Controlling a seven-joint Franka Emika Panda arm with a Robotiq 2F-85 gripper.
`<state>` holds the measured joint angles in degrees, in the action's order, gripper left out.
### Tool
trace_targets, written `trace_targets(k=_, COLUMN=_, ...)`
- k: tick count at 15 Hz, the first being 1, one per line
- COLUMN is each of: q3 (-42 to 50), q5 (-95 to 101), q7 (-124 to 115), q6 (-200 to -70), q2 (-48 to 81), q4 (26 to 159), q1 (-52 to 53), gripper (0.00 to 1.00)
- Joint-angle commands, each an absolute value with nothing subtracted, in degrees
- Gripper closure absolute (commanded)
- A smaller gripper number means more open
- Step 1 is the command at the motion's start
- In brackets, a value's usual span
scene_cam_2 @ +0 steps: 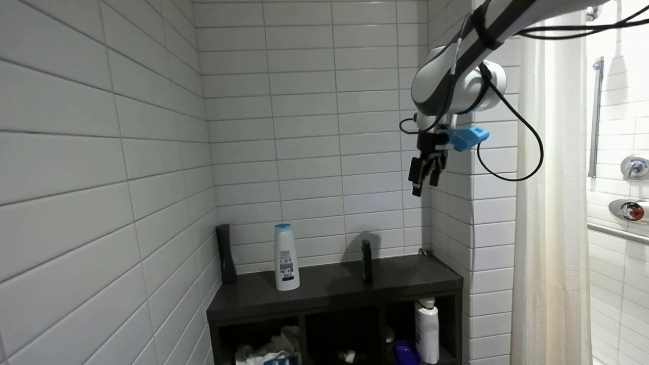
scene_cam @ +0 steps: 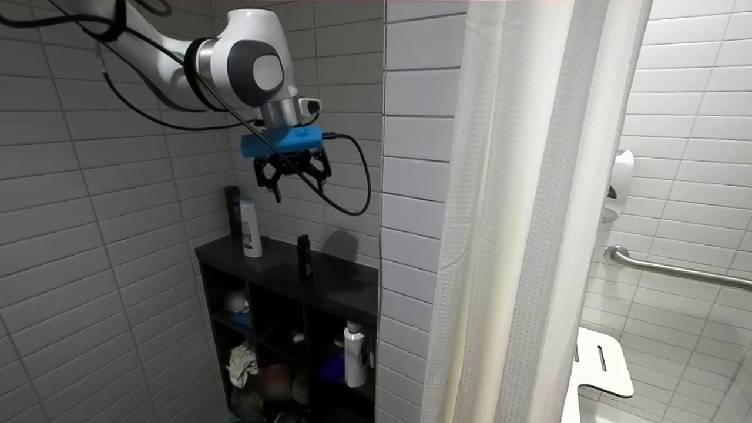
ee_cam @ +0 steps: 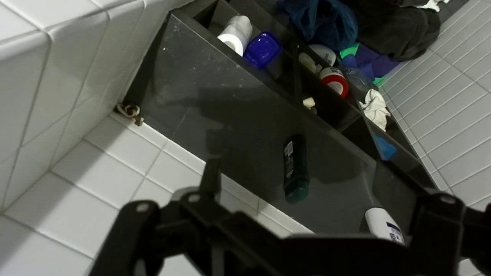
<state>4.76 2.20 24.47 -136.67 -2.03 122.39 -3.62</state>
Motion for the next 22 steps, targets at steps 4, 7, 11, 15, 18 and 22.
trace_targets(k=4, q3=4.6, q5=2.38, q7=25.16, q6=-135.15, q2=-1.42, q4=119.26, q1=-3.69, gripper=0.0)
trace_targets(k=7, q3=4.56, q5=2.38, q7=25.33, q6=-134.75, q2=-1.12, q4=118.69, q1=-3.71, gripper=0.0)
trace_targets(k=11, q3=4.54, q5=2.38, q7=25.36, q6=-134.75, q2=-0.89, q4=118.58, q1=-3.73, gripper=0.0)
trace_targets(k=15, q3=3.81, q5=-3.03, q7=29.83, q6=-133.31, q2=-2.25, q4=121.52, q1=-2.84, gripper=0.0)
trace_targets(k=18, q3=2.53, q5=-4.9, q7=34.77, q6=-132.54, q2=1.45, q4=119.01, q1=-1.7, gripper=0.0)
trace_targets(k=22, q3=1.62, q5=-4.85, q7=37.57, q6=-128.23, q2=7.21, q4=113.03, q1=-1.88, gripper=0.0)
